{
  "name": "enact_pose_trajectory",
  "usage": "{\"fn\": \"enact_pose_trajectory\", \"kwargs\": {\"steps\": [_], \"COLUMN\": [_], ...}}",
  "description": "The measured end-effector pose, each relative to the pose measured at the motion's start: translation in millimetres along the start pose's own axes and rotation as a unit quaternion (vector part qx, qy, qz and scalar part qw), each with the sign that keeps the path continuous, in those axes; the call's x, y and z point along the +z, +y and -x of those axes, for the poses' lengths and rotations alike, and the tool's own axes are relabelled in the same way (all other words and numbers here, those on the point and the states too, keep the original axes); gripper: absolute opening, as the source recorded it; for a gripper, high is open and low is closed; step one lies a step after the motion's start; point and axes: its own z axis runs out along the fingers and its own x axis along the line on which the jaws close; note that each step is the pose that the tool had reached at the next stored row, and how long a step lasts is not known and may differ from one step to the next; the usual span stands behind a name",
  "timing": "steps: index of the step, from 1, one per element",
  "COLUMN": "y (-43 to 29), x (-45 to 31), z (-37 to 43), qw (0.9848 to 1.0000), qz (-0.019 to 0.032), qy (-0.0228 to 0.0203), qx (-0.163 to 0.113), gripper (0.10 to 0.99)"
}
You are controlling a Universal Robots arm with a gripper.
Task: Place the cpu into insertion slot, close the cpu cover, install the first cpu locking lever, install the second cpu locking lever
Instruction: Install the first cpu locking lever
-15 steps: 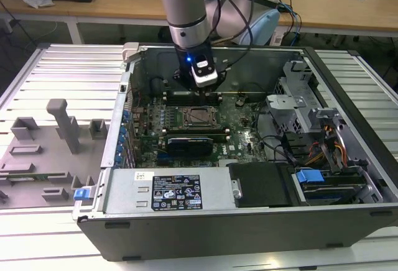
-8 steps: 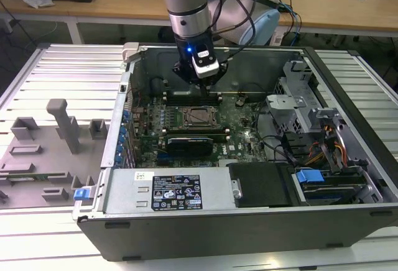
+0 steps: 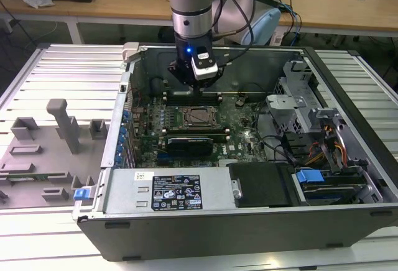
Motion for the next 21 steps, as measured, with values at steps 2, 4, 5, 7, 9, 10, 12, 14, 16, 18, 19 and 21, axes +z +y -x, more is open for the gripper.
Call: {"fn": "enact_pose_trajectory", "kwargs": {"steps": [2, 4, 5, 7, 9, 10, 12, 14, 16, 18, 19, 21], "y": [-2.1, -4.7, -6.7, -10.9, -14.1, -14.8, -15.2, -15.3, -15.3, -15.3, -15.2, -15.4], "x": [-0.1, -0.1, -0.1, -0.1, 0.1, 0.3, 0.7, 1.1, 1.5, 2.1, 2.4, 2.9], "z": [0.7, 1.6, 2.2, 3.5, 4.6, 4.8, 4.8, 4.8, 4.8, 4.7, 4.7, 4.7], "qw": [1.0000, 1.0000, 1.0000, 1.0000, 1.0000, 1.0000, 0.9999, 0.9994, 0.9987, 0.9971, 0.9965, 0.9945], "qz": [-0.0003, -0.0008, -0.0009, -0.0014, -0.0020, -0.0027, -0.0052, -0.0048, -0.0036, -0.0020, -0.0018, -0.0011], "qy": [0.0001, 0.0002, 0.0002, 0.0003, 0.0004, 0.0006, 0.0023, 0.0042, 0.0056, 0.0072, 0.0079, 0.0099], "qx": [0.000, 0.000, 0.000, 0.000, -0.001, -0.002, -0.013, -0.034, -0.052, -0.076, -0.084, -0.104], "gripper": [0.106, 0.106, 0.106, 0.106, 0.106, 0.106, 0.106, 0.106, 0.106, 0.106, 0.106, 0.106]}}
